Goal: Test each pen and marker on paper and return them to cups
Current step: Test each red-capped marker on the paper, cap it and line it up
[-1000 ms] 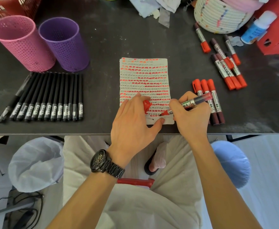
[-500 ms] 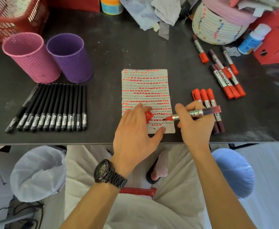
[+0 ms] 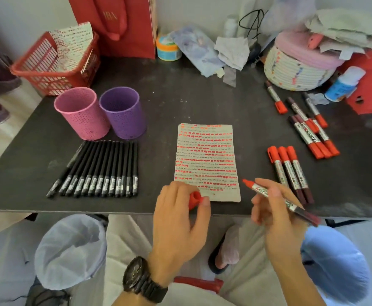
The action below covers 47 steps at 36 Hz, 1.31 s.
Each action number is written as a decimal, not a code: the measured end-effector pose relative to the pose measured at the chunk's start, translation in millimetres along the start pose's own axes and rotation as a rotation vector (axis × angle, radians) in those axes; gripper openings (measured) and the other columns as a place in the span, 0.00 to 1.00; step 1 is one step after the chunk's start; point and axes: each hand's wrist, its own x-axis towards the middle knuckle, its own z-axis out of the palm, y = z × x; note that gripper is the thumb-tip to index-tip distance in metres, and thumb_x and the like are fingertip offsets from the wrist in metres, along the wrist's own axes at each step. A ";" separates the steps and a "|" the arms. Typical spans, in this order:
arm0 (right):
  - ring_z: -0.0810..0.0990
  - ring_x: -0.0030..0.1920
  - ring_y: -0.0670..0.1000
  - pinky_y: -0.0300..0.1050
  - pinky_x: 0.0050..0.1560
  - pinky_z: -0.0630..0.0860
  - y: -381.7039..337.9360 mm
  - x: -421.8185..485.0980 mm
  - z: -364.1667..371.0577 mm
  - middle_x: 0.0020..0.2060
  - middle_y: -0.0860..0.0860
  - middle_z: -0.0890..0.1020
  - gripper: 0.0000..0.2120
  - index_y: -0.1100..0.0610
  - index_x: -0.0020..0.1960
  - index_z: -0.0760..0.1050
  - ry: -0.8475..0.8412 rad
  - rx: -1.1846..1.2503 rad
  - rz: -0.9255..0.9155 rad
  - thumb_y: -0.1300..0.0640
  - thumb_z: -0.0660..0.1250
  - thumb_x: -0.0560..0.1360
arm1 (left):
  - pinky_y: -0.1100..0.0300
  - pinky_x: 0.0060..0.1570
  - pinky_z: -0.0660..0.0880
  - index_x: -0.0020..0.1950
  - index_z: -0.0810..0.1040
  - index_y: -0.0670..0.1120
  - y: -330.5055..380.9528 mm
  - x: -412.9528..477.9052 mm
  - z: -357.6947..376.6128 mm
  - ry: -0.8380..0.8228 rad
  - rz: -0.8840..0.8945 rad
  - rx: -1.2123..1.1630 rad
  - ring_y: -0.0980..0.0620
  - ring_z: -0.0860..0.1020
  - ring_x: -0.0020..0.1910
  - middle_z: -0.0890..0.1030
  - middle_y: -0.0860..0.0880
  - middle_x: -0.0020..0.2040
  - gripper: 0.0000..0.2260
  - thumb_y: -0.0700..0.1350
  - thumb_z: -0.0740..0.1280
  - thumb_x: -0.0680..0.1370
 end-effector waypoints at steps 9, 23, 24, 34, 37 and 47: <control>0.71 0.21 0.52 0.37 0.21 0.68 25.7 -82.4 -0.7 0.31 0.60 0.81 0.13 0.51 0.39 0.80 0.054 0.411 0.492 0.56 0.61 0.80 | 0.68 0.39 0.70 0.78 0.60 0.66 -18.5 -76.9 -21.0 -0.412 -0.306 -0.133 0.56 0.75 0.38 0.72 0.60 0.39 0.24 0.62 0.56 0.82; 0.70 0.22 0.48 0.37 0.21 0.66 37.2 -95.1 -2.1 0.26 0.55 0.77 0.17 0.55 0.34 0.77 0.165 0.238 0.685 0.53 0.65 0.81 | 0.48 0.41 0.81 0.57 0.64 0.68 -27.5 -110.9 -16.6 -0.433 -0.535 -0.269 0.55 0.82 0.43 0.82 0.60 0.49 0.16 0.70 0.61 0.73; 0.70 0.22 0.48 0.38 0.21 0.66 37.4 -93.8 -2.0 0.26 0.55 0.77 0.17 0.55 0.34 0.76 0.162 0.203 0.670 0.52 0.66 0.81 | 0.51 0.43 0.81 0.57 0.66 0.68 -28.1 -111.1 -17.2 -0.444 -0.528 -0.259 0.56 0.82 0.45 0.82 0.62 0.51 0.14 0.69 0.61 0.74; 0.72 0.22 0.47 0.37 0.22 0.67 37.1 -95.8 3.6 0.24 0.55 0.78 0.14 0.52 0.33 0.75 0.120 0.118 0.559 0.49 0.67 0.76 | 0.68 0.45 0.76 0.57 0.70 0.73 -25.2 -104.4 -20.9 -0.458 -0.460 -0.248 0.62 0.80 0.51 0.79 0.67 0.53 0.11 0.68 0.61 0.76; 0.72 0.22 0.47 0.36 0.22 0.67 38.2 -99.1 6.3 0.25 0.55 0.78 0.16 0.58 0.37 0.74 0.107 0.083 0.557 0.47 0.68 0.74 | 0.72 0.45 0.74 0.57 0.70 0.74 -24.5 -103.8 -20.0 -0.472 -0.413 -0.215 0.64 0.79 0.51 0.78 0.69 0.53 0.10 0.68 0.60 0.76; 0.75 0.26 0.49 0.39 0.25 0.71 37.5 -103.1 6.3 0.29 0.56 0.81 0.15 0.52 0.38 0.79 -0.139 0.021 0.532 0.41 0.71 0.73 | 0.73 0.42 0.68 0.62 0.78 0.60 -22.1 -97.1 -20.1 -0.544 -0.279 -0.160 0.59 0.77 0.42 0.79 0.63 0.49 0.11 0.58 0.63 0.81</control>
